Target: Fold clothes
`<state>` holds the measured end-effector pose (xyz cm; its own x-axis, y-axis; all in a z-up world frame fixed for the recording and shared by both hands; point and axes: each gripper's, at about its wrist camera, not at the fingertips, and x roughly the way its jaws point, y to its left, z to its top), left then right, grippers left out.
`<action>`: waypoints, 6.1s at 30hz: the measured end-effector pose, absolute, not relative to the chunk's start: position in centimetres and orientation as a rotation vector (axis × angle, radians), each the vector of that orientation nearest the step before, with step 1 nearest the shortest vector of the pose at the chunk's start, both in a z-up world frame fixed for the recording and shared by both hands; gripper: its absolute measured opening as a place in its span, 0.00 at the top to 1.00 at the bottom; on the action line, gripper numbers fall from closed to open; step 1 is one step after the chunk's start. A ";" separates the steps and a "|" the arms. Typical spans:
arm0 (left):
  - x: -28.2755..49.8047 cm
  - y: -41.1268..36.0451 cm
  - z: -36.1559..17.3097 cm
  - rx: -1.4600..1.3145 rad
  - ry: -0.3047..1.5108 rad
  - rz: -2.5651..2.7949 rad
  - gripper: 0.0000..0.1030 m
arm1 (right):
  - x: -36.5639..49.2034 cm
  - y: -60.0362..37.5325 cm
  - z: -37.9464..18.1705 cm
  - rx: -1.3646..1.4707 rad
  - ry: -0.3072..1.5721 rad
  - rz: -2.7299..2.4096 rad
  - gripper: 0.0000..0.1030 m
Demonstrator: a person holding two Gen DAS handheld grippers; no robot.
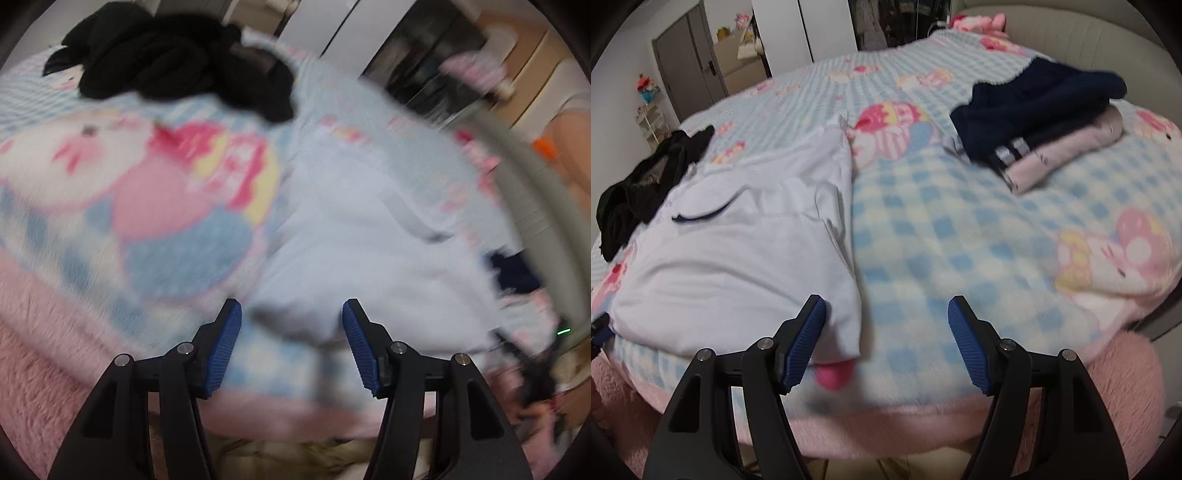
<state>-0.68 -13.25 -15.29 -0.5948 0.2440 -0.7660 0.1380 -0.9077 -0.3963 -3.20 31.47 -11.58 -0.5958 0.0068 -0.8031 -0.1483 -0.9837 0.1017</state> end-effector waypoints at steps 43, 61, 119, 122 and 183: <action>-7.0 -1.0 -10.0 -1.140 -0.097 2.629 0.39 | -5.7 23.2 -7.8 -1.184 -0.127 2.979 0.32; -12.0 -4.0 -9.9 -1.169 -0.129 2.582 0.36 | -11.5 24.5 -7.2 -1.343 0.056 3.010 0.28; -13.5 -10.2 -11.3 -1.309 -0.300 2.672 0.27 | -11.7 30.9 -8.4 -1.370 0.245 2.863 0.27; -16.7 -13.2 -11.6 -1.328 -0.406 2.662 0.27 | -16.1 31.8 -7.6 -1.427 0.236 2.859 0.24; -6.3 -9.6 -11.7 -1.371 -0.145 2.613 0.59 | -7.9 23.0 -10.2 -1.598 0.095 2.978 0.50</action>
